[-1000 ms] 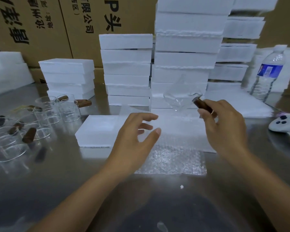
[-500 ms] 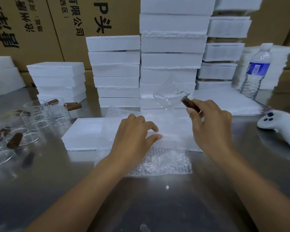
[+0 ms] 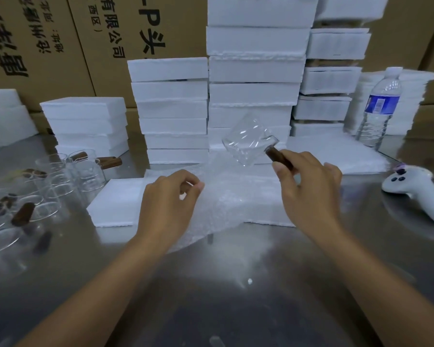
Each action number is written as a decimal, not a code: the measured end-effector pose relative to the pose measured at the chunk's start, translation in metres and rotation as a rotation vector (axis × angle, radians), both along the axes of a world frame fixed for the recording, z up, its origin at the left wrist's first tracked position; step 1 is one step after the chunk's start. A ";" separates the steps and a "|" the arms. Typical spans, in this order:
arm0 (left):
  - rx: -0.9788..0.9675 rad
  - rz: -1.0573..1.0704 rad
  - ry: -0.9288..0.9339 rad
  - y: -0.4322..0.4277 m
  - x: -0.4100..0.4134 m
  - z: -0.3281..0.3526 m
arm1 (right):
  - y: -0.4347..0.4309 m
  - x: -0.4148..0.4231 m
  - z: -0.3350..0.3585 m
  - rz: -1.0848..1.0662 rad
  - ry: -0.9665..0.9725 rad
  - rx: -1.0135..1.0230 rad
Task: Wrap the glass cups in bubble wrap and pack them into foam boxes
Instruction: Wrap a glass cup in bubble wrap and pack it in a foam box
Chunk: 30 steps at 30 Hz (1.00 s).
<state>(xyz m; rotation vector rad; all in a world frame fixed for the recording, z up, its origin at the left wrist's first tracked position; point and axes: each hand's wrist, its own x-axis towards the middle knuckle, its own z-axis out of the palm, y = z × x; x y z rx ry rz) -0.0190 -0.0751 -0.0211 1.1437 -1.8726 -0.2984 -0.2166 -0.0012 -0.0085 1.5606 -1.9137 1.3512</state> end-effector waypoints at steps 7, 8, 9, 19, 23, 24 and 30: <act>0.049 -0.008 0.249 0.005 0.014 -0.001 | -0.001 0.000 -0.005 0.003 0.064 0.058; 0.036 -0.011 0.274 0.006 0.014 0.000 | -0.001 0.000 -0.005 0.000 0.082 0.067; 0.021 -0.015 0.299 0.007 0.015 0.001 | 0.000 0.000 -0.005 -0.005 0.106 0.076; -0.025 -0.009 0.402 0.008 0.022 0.000 | 0.002 0.007 -0.004 0.178 0.340 0.161; -0.055 -0.029 0.412 0.013 0.021 0.003 | 0.003 0.014 -0.007 0.392 0.229 0.317; -0.079 -0.041 0.406 0.015 0.021 0.005 | 0.002 0.015 -0.009 0.402 0.207 0.321; -0.382 -0.134 0.279 0.029 0.014 0.010 | 0.004 0.017 -0.006 0.398 0.038 0.353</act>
